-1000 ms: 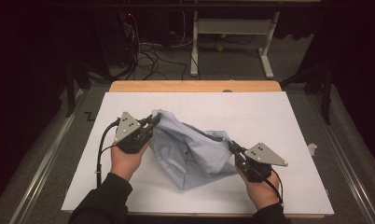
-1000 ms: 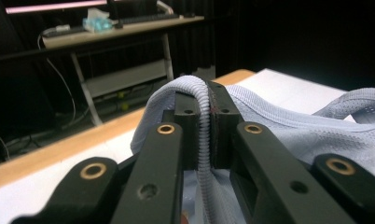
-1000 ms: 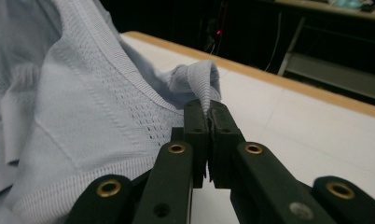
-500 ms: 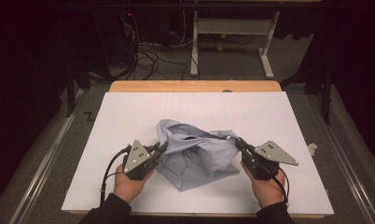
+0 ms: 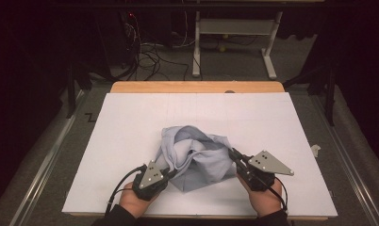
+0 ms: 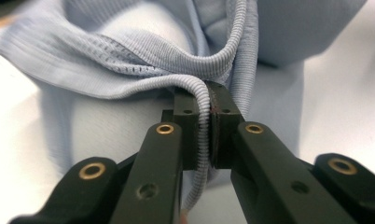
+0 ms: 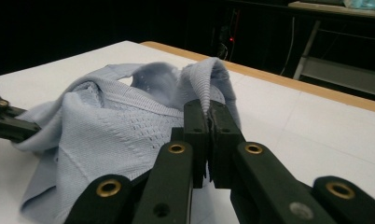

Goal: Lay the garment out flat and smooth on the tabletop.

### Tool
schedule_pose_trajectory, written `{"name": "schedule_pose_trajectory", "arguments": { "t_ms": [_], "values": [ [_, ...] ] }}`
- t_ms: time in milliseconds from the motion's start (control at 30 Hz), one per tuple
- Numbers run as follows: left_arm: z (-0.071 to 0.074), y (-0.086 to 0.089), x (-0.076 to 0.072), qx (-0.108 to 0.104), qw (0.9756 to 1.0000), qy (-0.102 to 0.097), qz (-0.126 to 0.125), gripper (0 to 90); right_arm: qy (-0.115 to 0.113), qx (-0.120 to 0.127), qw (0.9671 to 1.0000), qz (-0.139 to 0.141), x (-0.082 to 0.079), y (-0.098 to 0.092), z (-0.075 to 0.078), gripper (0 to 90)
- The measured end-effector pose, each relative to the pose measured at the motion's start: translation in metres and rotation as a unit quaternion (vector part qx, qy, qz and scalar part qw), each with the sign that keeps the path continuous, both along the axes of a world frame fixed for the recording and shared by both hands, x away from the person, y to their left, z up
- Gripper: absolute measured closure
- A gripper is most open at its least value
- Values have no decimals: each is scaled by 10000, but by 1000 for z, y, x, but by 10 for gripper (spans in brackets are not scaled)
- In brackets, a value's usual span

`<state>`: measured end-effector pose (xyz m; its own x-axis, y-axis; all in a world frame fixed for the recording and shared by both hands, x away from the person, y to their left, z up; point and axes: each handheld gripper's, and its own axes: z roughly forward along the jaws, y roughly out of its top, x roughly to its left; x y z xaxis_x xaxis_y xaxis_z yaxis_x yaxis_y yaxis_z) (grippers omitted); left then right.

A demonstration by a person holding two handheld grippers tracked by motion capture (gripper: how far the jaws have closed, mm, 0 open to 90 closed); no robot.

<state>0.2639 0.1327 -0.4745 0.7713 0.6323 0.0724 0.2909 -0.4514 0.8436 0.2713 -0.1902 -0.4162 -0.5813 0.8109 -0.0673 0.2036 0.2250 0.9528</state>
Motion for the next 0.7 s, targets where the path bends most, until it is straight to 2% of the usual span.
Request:
{"name": "schedule_pose_trajectory", "arguments": {
  "t_ms": [67, 233, 400, 533, 600, 700],
  "values": [
    [-3, -2, -1, 81, 9999, 124, -69, 803, -6, 16, 10000, 76, -3, 2, 0, 882],
    [-8, -7, -5, 373, 9988, 238, -195, 803, -1, 110, 9993, 358, -10, 10, 2, 882],
    [-11, -9, -5, 519, 9977, 363, -255, 800, 40, 14, 9968, 800, -20, 28, -2, 882],
    [-12, -9, -7, 536, 9972, 405, -330, 790, 309, -230, 9926, 1148, -23, 45, -14, 881],
    [-11, -8, -7, 542, 9969, 433, -369, 774, 500, -446, 9894, 1287, -22, 53, -23, 881],
    [-11, -7, -8, 519, 9968, 473, -388, 741, 883, -810, 9840, 1321, -16, 62, -40, 881]
  ]
}}
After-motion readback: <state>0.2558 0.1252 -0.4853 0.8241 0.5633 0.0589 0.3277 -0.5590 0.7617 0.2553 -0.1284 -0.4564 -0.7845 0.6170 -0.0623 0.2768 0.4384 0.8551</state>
